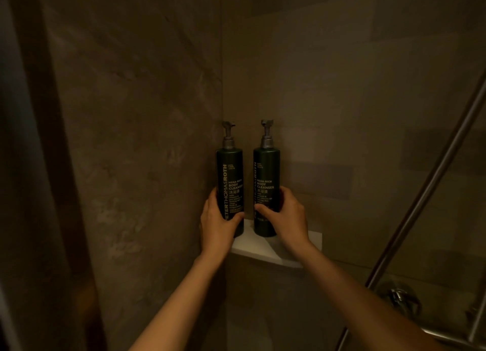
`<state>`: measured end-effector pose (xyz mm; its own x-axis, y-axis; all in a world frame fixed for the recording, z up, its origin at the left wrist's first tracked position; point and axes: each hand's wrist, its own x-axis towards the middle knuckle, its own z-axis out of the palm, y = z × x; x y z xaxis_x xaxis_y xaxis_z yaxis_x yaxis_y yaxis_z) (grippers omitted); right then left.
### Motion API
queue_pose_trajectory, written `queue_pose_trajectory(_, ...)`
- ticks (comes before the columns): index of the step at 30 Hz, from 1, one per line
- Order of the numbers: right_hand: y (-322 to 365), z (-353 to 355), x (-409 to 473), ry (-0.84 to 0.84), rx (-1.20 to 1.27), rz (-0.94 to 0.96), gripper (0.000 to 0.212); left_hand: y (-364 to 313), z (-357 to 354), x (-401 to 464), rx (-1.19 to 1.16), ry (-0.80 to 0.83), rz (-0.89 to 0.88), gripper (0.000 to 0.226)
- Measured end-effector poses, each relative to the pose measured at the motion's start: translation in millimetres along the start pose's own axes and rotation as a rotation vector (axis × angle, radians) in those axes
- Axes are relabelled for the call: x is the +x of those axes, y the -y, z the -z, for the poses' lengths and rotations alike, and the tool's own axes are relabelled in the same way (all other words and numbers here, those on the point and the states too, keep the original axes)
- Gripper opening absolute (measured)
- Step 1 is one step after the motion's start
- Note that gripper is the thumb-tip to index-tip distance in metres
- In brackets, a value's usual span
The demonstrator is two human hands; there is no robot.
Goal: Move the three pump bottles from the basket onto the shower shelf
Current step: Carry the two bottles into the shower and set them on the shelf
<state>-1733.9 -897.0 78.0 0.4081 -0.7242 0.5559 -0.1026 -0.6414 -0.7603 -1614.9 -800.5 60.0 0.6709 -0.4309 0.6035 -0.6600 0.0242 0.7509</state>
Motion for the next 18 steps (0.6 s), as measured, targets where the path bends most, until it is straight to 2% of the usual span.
queue_pose_trajectory(4,0.4,3.4,-9.0,-0.009,-0.021,0.017,0.066,0.2,5.3,-13.6,0.014,-0.024,0.002,0.082)
queue_pose_trajectory(8,3.2,10.5,-26.4,-0.034,-0.082,0.108,0.056,-2.4,14.2,-33.9,0.109,-0.052,-0.057,0.074)
queue_pose_trajectory(11,7.1,20.7,-37.9,-0.025,-0.165,0.191,0.046,-8.7,20.7,-50.1,0.207,-0.017,-0.095,0.069)
queue_pose_trajectory(14,4.8,31.1,-55.7,0.016,-0.233,0.225,0.045,-13.7,26.6,-81.8,0.260,0.052,-0.093,0.065)
queue_pose_trajectory(18,-8.4,40.8,-94.0,0.044,-0.273,0.294,0.040,-11.2,32.7,-138.6,0.443,0.100,-0.057,0.057)
